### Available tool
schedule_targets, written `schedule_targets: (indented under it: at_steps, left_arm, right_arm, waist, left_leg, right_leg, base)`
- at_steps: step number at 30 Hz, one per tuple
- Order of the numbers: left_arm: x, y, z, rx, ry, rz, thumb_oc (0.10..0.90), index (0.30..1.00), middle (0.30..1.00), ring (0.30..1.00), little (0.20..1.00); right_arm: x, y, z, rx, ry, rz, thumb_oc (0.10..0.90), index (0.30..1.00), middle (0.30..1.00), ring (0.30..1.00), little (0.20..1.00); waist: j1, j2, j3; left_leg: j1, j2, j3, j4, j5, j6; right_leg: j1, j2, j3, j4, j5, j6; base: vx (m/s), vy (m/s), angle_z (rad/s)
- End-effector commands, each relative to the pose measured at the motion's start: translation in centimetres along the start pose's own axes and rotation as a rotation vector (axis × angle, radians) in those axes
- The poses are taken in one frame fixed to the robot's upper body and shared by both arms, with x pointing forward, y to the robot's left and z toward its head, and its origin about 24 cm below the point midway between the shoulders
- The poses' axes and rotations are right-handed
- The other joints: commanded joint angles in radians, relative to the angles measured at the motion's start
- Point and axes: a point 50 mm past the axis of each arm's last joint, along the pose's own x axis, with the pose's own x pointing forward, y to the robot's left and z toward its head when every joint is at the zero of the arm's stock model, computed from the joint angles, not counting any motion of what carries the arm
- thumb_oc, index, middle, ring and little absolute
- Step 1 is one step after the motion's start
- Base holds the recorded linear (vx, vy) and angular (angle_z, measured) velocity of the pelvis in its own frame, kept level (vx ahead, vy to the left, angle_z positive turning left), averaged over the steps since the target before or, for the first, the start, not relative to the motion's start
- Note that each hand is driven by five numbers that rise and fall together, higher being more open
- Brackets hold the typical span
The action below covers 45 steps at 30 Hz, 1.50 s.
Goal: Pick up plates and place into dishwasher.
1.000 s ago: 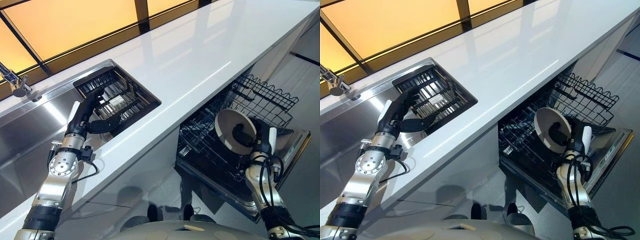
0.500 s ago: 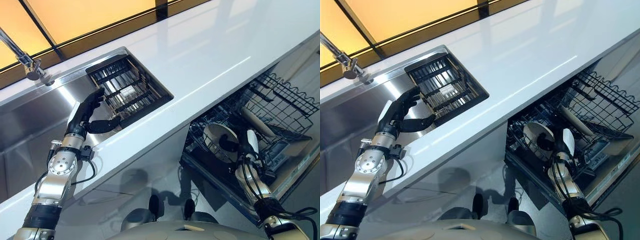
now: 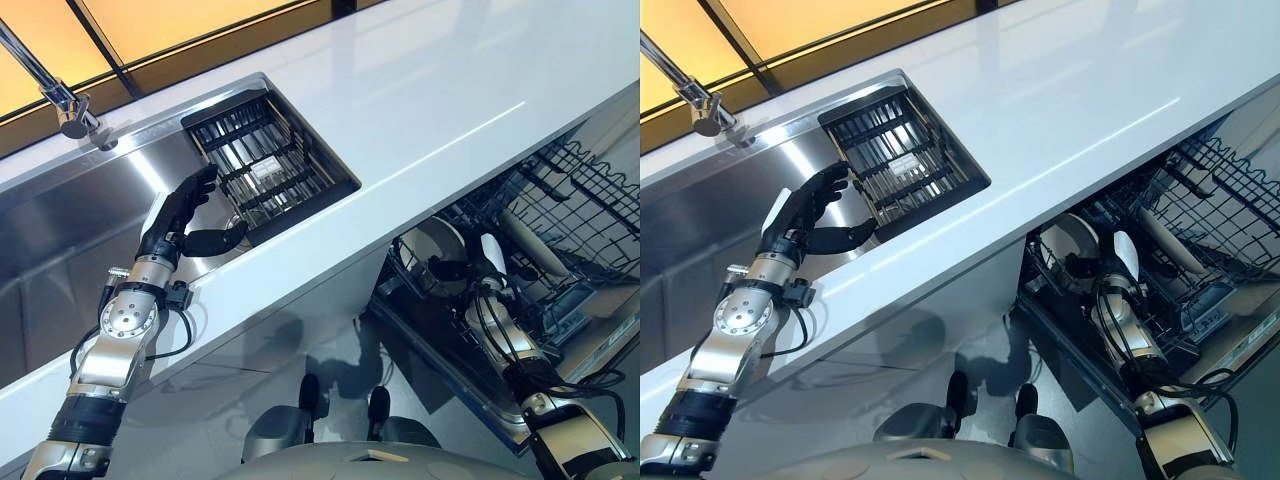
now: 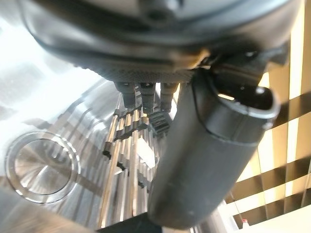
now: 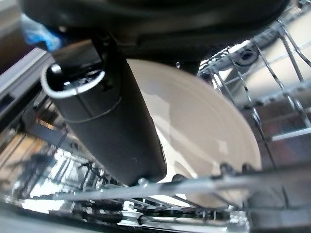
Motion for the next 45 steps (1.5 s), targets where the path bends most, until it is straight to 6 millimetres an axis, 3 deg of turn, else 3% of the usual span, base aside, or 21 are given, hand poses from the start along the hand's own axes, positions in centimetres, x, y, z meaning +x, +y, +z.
schedule_targets:
  at_steps: [1,7,15,25,30,41,45]
  left_arm:
    - [1.4,1.4,4.0,0.012,-0.231,0.06,0.8,0.9,0.9,0.9,0.9]
    - [0.7,1.8,3.5,0.004,-0.216,0.092,0.8,0.9,0.9,0.9,0.9]
    - [0.1,2.5,3.3,-0.004,-0.209,0.135,0.8,0.9,0.9,0.9,0.9]
    - [-0.9,3.7,2.7,0.001,-0.19,0.186,0.8,0.9,0.9,0.9,0.9]
    - [-0.8,3.8,2.6,-0.007,-0.185,0.209,0.8,0.9,0.9,0.9,0.9]
    - [-0.5,3.9,2.5,-0.015,-0.174,0.209,0.8,0.9,0.9,0.9,0.9]
    - [-0.4,3.8,2.4,-0.011,-0.168,0.196,0.8,0.9,0.9,0.9,0.9]
  right_arm:
    - [-0.3,-1.9,6.1,0.211,-0.305,-0.105,0.8,0.9,0.9,0.9,0.9]
    - [-2.1,-3.3,6.7,0.383,-0.388,-0.152,0.8,0.9,0.9,0.9,0.9]
    - [-4.0,-5.9,7.5,0.455,-0.512,-0.278,0.8,0.9,0.9,0.9,0.9]
    - [-5.7,-9.3,5.3,0.653,-0.516,-0.484,0.8,0.9,0.9,0.9,0.9]
    - [-5.3,-8.8,3.6,0.773,-0.413,-0.467,0.8,0.9,0.9,0.9,0.9]
    - [-4.2,-7.4,0.8,0.712,-0.22,-0.461,0.8,0.9,0.9,0.9,0.9]
    - [-4.0,-6.8,-1.3,0.714,-0.105,-0.506,0.8,0.9,0.9,0.9,0.9]
  waist:
    - [-0.014,-0.008,-0.033]
    - [-0.043,-0.012,-0.045]
    - [-0.08,-0.021,-0.061]
    - [-0.122,-0.029,-0.077]
    - [-0.129,-0.027,-0.08]
    - [-0.115,-0.021,-0.066]
    - [-0.106,-0.016,-0.054]
  left_leg:
    - [0.024,-0.056,0.063,0.013,-0.103,0.034]
    - [0.036,-0.055,0.085,0.011,-0.109,0.036]
    - [0.059,-0.054,0.118,0.007,-0.12,0.038]
    - [0.075,-0.049,0.161,0.006,-0.136,0.04]
    - [0.077,-0.047,0.172,0.007,-0.14,0.04]
    - [0.066,-0.04,0.157,0.024,-0.14,0.039]
    - [0.055,-0.038,0.143,0.028,-0.136,0.037]
  right_leg:
    - [-0.024,0.053,0.003,0.105,-0.097,0.003]
    - [-0.018,0.056,0.019,0.1,-0.098,0.008]
    - [-0.006,0.06,0.04,0.09,-0.094,0.017]
    - [-0.007,0.064,0.073,0.089,-0.095,0.028]
    - [-0.009,0.063,0.076,0.096,-0.099,0.029]
    - [-0.023,0.059,0.06,0.149,-0.132,0.018]
    - [-0.035,0.058,0.05,0.171,-0.143,0.012]
  base:
    - [-0.02,0.039,-0.02]
    - [-0.02,0.028,-0.04]
    - [-0.02,0.026,-0.12]
    - [-0.03,0.014,-0.14]
    - [0.0,0.003,-0.07]
    - [0.03,-0.028,0.01]
    - [0.05,-0.051,0.09]
